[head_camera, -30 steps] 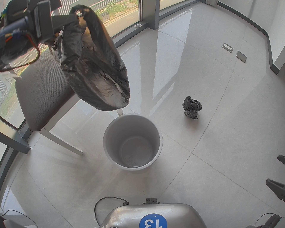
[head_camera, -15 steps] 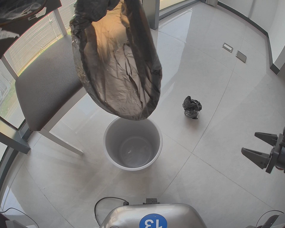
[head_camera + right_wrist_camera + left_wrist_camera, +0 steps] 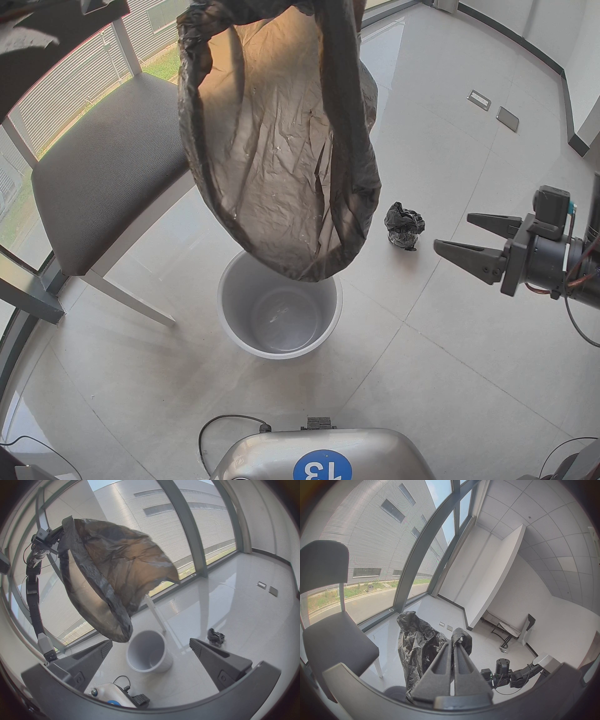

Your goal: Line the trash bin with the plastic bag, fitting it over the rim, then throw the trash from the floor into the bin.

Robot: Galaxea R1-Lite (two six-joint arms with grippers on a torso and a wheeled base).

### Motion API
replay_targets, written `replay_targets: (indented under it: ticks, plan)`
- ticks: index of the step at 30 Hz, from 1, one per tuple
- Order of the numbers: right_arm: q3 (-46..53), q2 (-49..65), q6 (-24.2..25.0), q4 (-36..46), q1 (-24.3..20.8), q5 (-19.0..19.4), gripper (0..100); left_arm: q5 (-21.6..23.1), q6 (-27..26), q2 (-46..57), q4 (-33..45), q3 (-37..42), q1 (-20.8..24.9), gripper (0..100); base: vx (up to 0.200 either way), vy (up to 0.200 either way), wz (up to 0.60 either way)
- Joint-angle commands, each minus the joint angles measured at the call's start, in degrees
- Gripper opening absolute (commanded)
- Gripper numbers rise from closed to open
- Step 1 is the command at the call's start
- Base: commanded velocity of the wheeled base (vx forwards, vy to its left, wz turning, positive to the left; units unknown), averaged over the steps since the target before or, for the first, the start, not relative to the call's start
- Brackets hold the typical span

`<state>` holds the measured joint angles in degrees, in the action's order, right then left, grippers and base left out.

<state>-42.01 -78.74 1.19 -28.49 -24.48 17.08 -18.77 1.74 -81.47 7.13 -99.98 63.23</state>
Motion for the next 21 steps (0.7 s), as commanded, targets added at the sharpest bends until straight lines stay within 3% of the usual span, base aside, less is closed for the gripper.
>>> replay_targets:
  ticks: [1, 13, 21]
  plan:
    - [-3.61, -5.99, 0.12, -1.66, -4.61, 0.32, 100, -0.04, 0.19, -1.85, -0.28, -0.92, 0.31, 0, 0.0, 0.0, 0.0]
    - [-3.69, -10.03, 0.39, -1.92, -11.47, 0.41, 100, -0.12, 0.1, -5.19, -0.01, -7.08, -0.74, 0, 0.0, 0.0, 0.0]
    - [-8.7, -15.74, 0.48, -5.26, -11.12, 0.5, 100, -0.12, 0.19, -5.01, -0.01, -7.69, -0.3, 0, 0.0, 0.0, 0.0]
